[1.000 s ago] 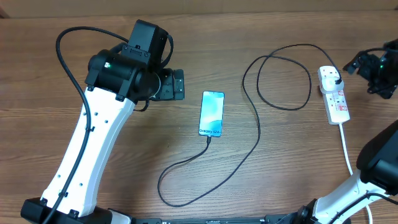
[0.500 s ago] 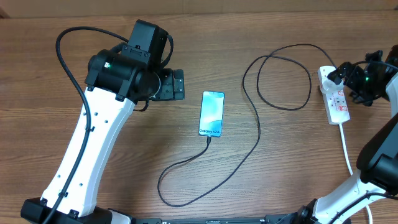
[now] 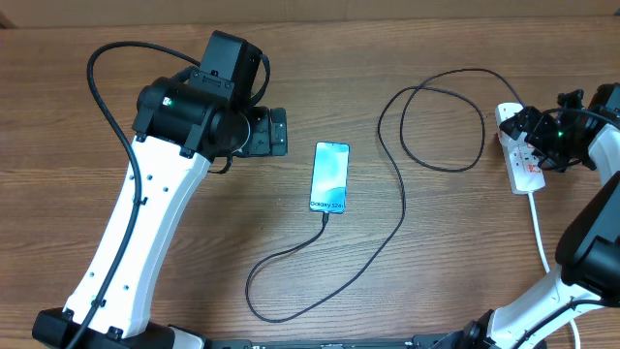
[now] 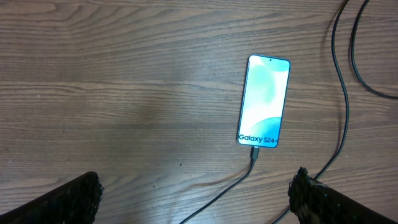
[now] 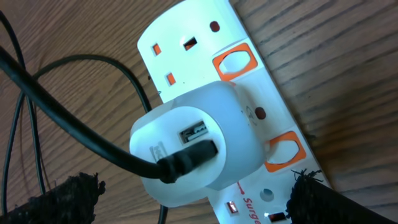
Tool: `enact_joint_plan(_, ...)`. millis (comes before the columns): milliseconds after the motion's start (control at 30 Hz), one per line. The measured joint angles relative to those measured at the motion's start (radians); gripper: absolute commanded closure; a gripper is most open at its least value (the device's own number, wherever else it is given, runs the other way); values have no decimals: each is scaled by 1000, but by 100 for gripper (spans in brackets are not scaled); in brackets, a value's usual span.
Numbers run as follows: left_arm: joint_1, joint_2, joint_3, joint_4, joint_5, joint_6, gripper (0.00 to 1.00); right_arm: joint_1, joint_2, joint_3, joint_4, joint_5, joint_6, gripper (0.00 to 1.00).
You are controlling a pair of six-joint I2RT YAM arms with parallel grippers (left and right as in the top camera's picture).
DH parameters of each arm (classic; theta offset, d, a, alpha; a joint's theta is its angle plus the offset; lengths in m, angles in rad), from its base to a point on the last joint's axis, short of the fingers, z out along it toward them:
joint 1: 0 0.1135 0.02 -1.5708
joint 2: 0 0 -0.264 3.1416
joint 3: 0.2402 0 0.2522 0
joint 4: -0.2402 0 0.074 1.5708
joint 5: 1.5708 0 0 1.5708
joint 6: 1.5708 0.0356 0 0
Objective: Plug charger to phone and switch on socket
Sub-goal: 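Move the right gripper to the power strip's switch beside the plug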
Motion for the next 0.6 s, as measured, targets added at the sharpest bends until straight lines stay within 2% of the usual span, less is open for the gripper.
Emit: enact_joint_plan(600,0,0,0,0,0,0,0,14,26,0,79,-35,-4,0)
